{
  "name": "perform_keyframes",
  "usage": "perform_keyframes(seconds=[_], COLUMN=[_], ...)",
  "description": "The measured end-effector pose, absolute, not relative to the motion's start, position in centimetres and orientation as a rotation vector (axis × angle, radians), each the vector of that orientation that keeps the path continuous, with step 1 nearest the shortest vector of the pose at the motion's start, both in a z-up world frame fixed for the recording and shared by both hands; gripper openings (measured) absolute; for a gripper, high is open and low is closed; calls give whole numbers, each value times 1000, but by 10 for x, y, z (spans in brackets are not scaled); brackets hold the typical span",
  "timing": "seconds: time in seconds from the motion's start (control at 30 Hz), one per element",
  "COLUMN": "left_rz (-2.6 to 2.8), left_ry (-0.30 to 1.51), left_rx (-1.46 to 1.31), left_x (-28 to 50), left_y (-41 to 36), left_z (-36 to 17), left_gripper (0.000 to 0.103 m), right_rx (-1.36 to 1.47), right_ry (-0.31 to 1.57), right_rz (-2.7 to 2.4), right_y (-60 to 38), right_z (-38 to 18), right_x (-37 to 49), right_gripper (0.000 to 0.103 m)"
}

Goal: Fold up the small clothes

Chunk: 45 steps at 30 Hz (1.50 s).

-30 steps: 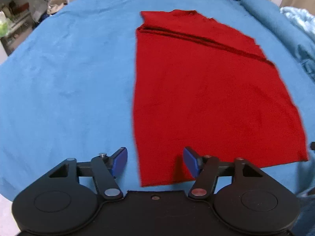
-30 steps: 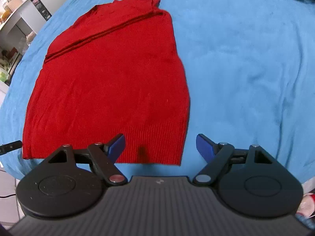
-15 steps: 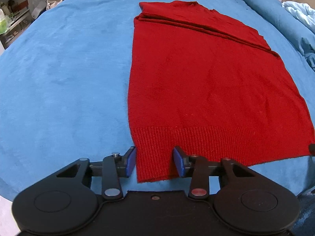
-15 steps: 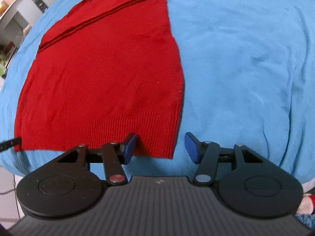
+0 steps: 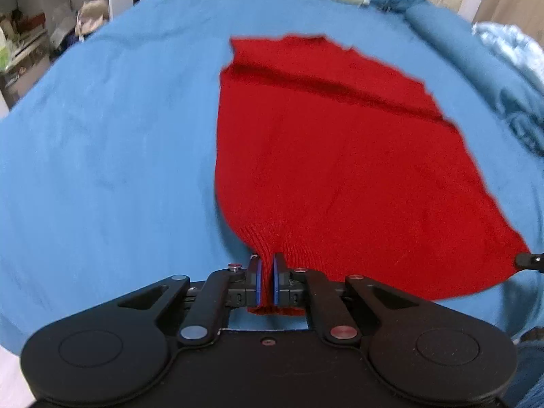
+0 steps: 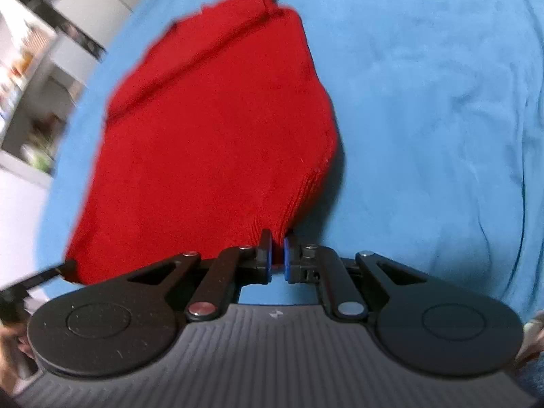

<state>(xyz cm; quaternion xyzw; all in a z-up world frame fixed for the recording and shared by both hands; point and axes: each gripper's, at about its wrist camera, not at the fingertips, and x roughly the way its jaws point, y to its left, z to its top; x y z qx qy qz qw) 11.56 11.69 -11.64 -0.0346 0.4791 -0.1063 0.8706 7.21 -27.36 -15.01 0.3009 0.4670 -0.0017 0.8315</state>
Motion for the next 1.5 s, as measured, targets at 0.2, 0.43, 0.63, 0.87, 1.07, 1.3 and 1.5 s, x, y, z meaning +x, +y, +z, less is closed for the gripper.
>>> perform_keyframes(seconds=[0.2, 0.43, 0.63, 0.87, 1.07, 1.3, 1.5], left_rz=[-249, -247, -172, -39, 36, 31, -73], left_ry=[871, 710, 636, 703, 750, 693, 619], left_rx=[-159, -264, -275, -362, -358, -313, -182], left_x=[138, 235, 359, 481, 526, 516, 448], left_y=[119, 118, 107, 91, 87, 79, 67], left_z=[-55, 0, -1, -82, -137, -134, -112], left_gripper=[6, 4, 3, 3, 3, 29, 69], right_rx=[755, 755, 725, 683, 684, 675, 571], right_ry=[824, 685, 625, 673, 709, 698, 648], right_rz=[73, 160, 152, 87, 42, -17, 43], right_y=[-300, -335, -369, -371, -375, -381, -362], right_z=[-101, -44, -33, -114, -180, -190, -165], right_x=[85, 191, 326, 465, 501, 488, 432], right_gripper=[21, 21, 21, 21, 21, 85, 91])
